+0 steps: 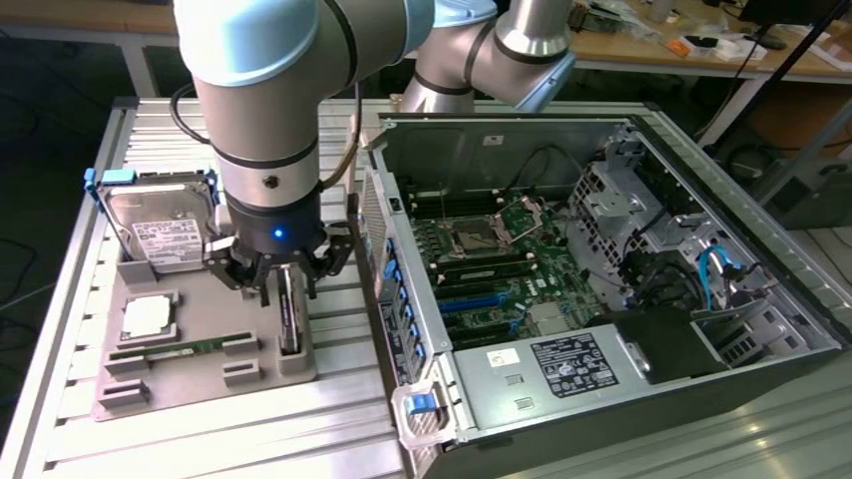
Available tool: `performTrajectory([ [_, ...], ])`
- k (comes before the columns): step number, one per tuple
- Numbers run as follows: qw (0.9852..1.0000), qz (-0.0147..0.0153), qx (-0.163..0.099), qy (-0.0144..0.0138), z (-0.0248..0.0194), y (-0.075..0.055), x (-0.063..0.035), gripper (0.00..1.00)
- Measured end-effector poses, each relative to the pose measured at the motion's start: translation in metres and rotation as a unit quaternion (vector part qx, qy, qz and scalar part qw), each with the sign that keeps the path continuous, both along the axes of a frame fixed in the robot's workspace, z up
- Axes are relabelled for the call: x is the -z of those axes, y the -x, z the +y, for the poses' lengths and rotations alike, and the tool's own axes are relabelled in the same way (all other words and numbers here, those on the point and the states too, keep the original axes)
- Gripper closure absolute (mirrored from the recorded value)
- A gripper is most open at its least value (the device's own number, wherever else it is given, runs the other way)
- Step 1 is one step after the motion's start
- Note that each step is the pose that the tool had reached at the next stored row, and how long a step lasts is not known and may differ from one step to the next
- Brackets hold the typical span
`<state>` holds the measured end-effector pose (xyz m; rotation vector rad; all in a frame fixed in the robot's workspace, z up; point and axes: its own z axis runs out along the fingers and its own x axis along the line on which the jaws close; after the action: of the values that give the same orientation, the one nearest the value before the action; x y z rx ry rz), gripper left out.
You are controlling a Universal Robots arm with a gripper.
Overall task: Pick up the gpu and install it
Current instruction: 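Pick up the gpu and move the gpu toward the slot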
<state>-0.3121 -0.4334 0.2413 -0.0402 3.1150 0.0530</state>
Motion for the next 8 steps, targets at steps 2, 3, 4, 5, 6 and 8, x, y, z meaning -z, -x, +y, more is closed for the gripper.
performTrajectory([
  [2,1.0,0.0,0.0,0.0,0.0,0.0,0.0,0.46],
  [3,1.0,-0.0001,0.0,0.0,0.0006,0.0004,0.0001,0.46],
  [4,1.0,-0.0001,0.0,0.0,0.0018,0.0008,0.0002,0.46],
  [5,1.0,-0.0001,0.001,0.0,0.0031,0.001,0.0002,0.46],
  [6,1.0,-0.0001,0.001,0.0,0.0037,0.0017,0.0003,0.46],
  [8,1.0,-0.0001,0.001,0.0,0.0038,0.0032,0.0004,0.46],
])
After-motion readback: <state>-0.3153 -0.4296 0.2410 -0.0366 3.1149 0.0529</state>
